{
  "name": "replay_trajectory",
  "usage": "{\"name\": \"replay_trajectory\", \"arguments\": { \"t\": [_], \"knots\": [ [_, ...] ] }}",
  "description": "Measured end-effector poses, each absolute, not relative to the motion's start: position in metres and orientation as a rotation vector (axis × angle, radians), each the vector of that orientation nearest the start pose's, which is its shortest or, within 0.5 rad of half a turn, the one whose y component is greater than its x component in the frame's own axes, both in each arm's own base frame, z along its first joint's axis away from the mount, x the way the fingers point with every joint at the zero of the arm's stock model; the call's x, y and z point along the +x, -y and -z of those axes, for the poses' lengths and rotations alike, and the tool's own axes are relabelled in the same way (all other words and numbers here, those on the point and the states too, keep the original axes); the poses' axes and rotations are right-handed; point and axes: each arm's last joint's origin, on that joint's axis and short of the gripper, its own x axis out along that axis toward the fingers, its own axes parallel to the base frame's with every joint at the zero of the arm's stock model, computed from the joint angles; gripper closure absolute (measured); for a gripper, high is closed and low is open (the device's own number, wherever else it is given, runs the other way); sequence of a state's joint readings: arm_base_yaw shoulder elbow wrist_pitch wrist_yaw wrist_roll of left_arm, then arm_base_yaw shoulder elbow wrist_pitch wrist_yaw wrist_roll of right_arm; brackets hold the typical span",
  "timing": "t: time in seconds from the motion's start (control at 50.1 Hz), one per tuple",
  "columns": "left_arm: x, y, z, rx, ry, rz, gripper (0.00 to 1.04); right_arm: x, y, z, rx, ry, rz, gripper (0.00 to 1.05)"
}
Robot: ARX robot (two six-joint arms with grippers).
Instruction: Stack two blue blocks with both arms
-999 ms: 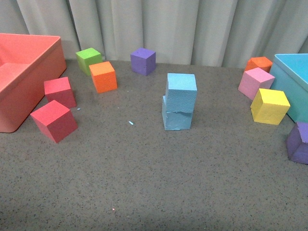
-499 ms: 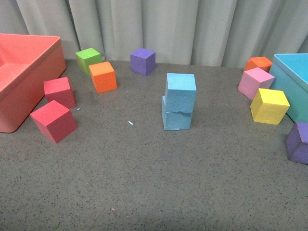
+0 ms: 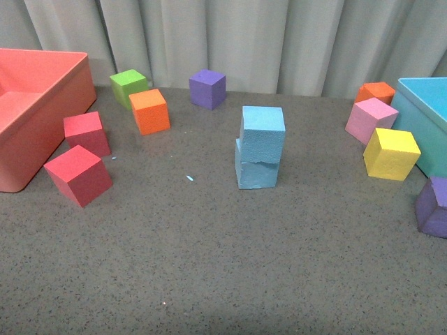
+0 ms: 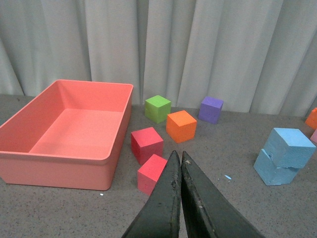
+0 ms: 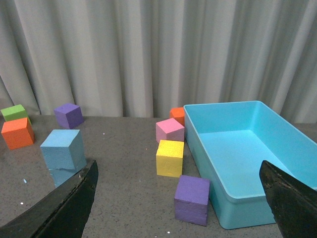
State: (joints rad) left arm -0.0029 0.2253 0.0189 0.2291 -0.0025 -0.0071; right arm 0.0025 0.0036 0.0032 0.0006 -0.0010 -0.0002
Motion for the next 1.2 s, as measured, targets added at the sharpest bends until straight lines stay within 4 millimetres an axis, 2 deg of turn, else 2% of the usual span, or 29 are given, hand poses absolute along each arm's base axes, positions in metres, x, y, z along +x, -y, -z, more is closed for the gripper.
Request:
{"name": "replay_trajectory", "arguments": {
  "t": [0.22, 0.32, 0.499, 0.619, 0.719, 0.859, 0.979, 1.019, 1.199],
  "knots": [
    [0.107, 0.0, -0.173, -0.007, 0.023, 0.0, 1.01, 0.098, 0.0, -0.164, 0.0, 0.0, -0.003, 0.1],
    [0.098, 0.0, -0.17, -0.007, 0.011, 0.002, 1.01, 0.098, 0.0, -0.164, 0.0, 0.0, -0.003, 0.1],
    [0.097, 0.0, -0.17, -0.007, 0.016, 0.002, 1.01, 0.098, 0.0, -0.164, 0.0, 0.0, -0.003, 0.1],
    [0.097, 0.0, -0.17, -0.007, 0.017, 0.002, 0.83, 0.098, 0.0, -0.164, 0.0, 0.0, -0.003, 0.1],
    [0.097, 0.0, -0.17, -0.007, 0.017, 0.002, 0.59, 0.098, 0.0, -0.164, 0.0, 0.0, -0.003, 0.1],
    [0.097, 0.0, -0.17, -0.007, 0.017, 0.002, 0.36, 0.098, 0.0, -0.164, 0.0, 0.0, -0.003, 0.1],
    [0.097, 0.0, -0.17, -0.007, 0.017, 0.002, 0.09, 0.098, 0.0, -0.164, 0.0, 0.0, -0.003, 0.1],
    [0.097, 0.0, -0.17, -0.007, 0.017, 0.002, 0.05, 0.098, 0.0, -0.164, 0.0, 0.0, -0.003, 0.1],
    [0.097, 0.0, -0.17, -0.005, 0.017, 0.002, 0.07, 0.098, 0.0, -0.164, 0.0, 0.0, -0.003, 0.1]
  ]
}}
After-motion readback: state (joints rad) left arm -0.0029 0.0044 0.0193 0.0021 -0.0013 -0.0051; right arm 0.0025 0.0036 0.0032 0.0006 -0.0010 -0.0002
